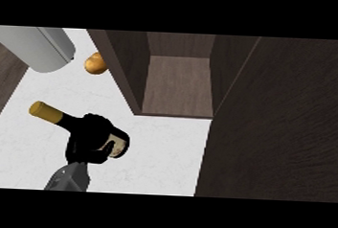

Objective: Pick up the wine, place it into the cabinet and close the cabinet

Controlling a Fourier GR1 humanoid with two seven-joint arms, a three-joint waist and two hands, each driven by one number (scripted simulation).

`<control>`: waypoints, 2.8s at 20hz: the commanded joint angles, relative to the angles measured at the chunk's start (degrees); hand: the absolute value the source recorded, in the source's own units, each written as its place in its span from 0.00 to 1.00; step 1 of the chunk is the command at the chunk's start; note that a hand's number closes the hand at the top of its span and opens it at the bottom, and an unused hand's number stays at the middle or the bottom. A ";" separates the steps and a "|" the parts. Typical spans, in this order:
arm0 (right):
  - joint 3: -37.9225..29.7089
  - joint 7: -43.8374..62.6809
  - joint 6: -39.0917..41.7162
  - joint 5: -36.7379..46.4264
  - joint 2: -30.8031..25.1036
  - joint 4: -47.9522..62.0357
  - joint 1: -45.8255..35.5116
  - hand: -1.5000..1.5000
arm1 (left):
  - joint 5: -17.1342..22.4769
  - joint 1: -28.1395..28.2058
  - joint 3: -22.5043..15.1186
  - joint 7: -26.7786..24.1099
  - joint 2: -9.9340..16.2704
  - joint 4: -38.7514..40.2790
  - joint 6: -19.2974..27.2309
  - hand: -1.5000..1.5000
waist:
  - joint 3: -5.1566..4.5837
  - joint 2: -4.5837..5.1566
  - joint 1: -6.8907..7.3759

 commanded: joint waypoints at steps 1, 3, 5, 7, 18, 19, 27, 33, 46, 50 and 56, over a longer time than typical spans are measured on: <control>-3.26 -1.24 1.74 -4.96 -0.95 -0.88 1.39 0.00 | -1.01 8.27 -5.32 -1.53 -2.31 -9.87 -0.14 1.00 | -0.01 0.13 -0.10; 0.93 -1.70 2.35 -2.54 -0.07 -3.03 4.45 0.00 | 6.32 6.28 -13.14 3.57 -2.36 -13.82 5.13 1.00 | 0.01 -0.05 -0.30; -0.39 3.32 -0.27 -2.28 -0.38 -4.85 1.36 0.00 | 7.66 9.24 -17.57 7.34 -2.39 -20.34 8.77 1.00 | -0.03 0.00 -0.29; -1.96 3.26 0.34 -5.03 -0.83 -1.99 -1.28 0.00 | 9.89 13.16 -20.63 11.07 -2.41 -27.79 11.96 1.00 | -0.03 0.09 -0.13; -0.87 -0.83 1.17 -2.37 0.07 0.32 0.72 0.00 | 17.97 12.50 -38.46 11.60 -2.43 -34.68 32.66 1.00 | -0.08 0.32 -0.63; 1.75 -3.78 0.54 0.81 1.85 -0.29 2.51 0.00 | 18.32 11.06 -36.01 14.69 -2.43 -35.56 32.98 1.00 | -0.07 0.31 -0.63; -1.76 -3.06 3.39 -3.83 0.00 0.39 3.82 0.00 | 25.88 6.45 -41.80 5.05 -2.43 -25.91 36.86 1.00 | -0.08 0.35 -0.77; -3.82 0.35 3.27 -6.51 -0.96 -3.41 4.37 0.00 | 34.51 -1.69 -46.22 -2.21 -2.43 -14.75 37.12 1.00 | -0.10 0.40 -1.27; -3.14 -3.78 3.17 -5.09 -0.04 4.79 -1.09 0.00 | 39.37 -15.99 -43.04 -2.07 -2.43 -4.13 37.52 1.00 | -0.10 0.48 -1.21; -2.07 -0.97 2.38 -5.47 0.09 0.24 1.49 0.00 | 45.02 -18.26 -46.62 -4.42 -2.43 -1.36 39.88 1.00 | -0.12 0.51 -1.78; -5.36 -4.15 4.17 -7.30 -1.26 5.07 -0.65 0.00 | 47.09 -27.67 -40.52 -2.06 -2.44 7.27 37.33 1.00 | -0.11 0.69 -1.95</control>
